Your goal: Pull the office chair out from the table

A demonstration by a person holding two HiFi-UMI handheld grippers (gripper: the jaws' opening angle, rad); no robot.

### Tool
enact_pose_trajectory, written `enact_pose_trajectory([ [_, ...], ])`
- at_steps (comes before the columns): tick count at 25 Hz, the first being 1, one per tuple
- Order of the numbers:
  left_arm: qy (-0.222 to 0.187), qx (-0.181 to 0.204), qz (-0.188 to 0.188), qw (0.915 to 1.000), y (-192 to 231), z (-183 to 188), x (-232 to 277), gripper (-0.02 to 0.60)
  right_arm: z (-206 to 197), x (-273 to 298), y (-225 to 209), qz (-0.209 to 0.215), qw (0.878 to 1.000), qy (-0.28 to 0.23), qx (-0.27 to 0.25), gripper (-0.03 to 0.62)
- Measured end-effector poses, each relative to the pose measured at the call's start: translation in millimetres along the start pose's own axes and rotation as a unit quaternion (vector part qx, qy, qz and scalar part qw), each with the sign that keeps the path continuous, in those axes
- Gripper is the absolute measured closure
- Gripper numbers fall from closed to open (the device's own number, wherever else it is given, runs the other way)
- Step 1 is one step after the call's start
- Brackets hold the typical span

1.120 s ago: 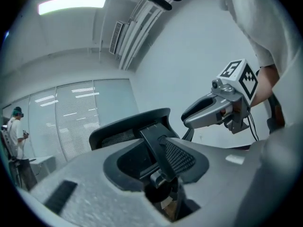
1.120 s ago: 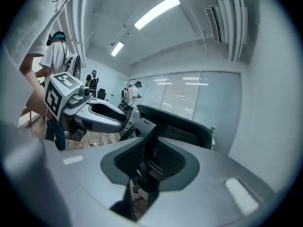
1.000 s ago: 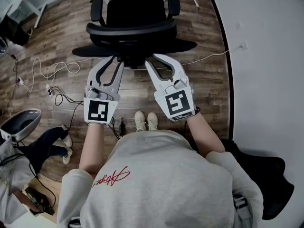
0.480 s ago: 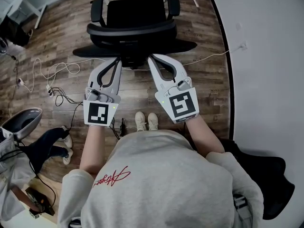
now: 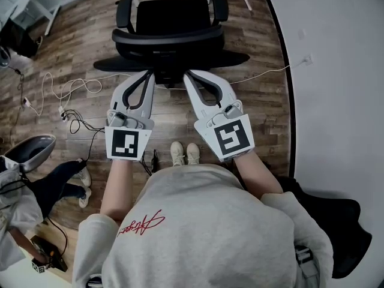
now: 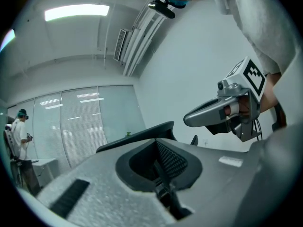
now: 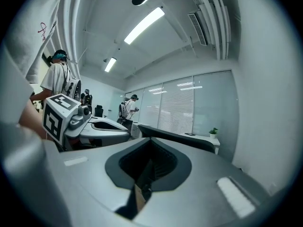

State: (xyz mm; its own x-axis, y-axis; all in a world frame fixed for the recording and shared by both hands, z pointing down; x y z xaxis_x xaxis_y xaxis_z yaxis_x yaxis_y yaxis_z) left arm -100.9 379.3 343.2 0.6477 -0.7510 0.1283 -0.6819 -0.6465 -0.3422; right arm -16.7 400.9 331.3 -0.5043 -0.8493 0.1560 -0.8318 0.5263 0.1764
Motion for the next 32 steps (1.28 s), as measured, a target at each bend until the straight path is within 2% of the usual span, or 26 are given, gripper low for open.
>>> enact_pose_trajectory([
  [2, 0.019, 0.048, -0.006, 0.9986, -2, 1, 0, 0.581, 4, -1, 1, 0.001, 1.000, -0.003, 0.009, 0.592],
  [3, 0.020, 0.054, -0.009, 0.9983, -3, 2, -1, 0.581, 6, -1, 2, 0.001, 1.000, -0.005, 0.014, 0.593],
  [4, 0.016, 0.048, -0.010, 0.9987, -4, 5, -1, 0.581, 8, -2, 1, 0.001, 1.000, -0.006, 0.017, 0.594],
  [7, -0.016, -0.031, -0.004, 0.9994, -4, 14, -2, 0.581, 11, -2, 0, -0.001, 1.000, -0.009, 0.024, 0.594],
  [9, -0.026, -0.058, -0.007, 0.9980, -3, 18, -2, 0.581, 11, -2, -2, 0.001, 0.999, -0.004, 0.036, 0.594],
  [12, -0.026, -0.057, -0.013, 0.9979, -5, 17, 0, 0.581, 4, -3, -3, 0.000, 0.999, 0.019, 0.047, 0.594],
  [17, -0.020, -0.048, -0.016, 0.9985, -9, 15, 2, 0.581, 5, -3, -5, -0.001, 0.999, 0.025, 0.048, 0.594],
  [22, -0.024, -0.051, -0.015, 0.9983, -9, 17, 2, 0.581, 8, -4, -6, 0.001, 0.999, 0.000, 0.039, 0.594],
  [25, -0.027, -0.055, -0.012, 0.9981, -8, 20, 1, 0.581, 2, -5, -7, -0.001, 0.999, 0.016, 0.044, 0.594],
  [32, -0.029, -0.061, -0.009, 0.9976, -8, 21, -2, 0.581, 2, -7, -4, 0.001, 0.999, 0.016, 0.049, 0.594],
])
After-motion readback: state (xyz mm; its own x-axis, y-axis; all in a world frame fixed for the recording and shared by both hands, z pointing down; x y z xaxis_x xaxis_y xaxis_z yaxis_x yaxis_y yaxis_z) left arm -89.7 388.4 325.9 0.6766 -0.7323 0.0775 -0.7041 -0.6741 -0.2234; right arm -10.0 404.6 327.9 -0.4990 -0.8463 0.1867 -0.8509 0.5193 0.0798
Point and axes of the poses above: the fingertips, and each gripper's own axes: x forward along the fingers, y to its left, z out of its top, the point moved 2 cm from there along -x, backward along the fingers, and after that the axes turned 9 degrees about y, right-handed, at the moved point
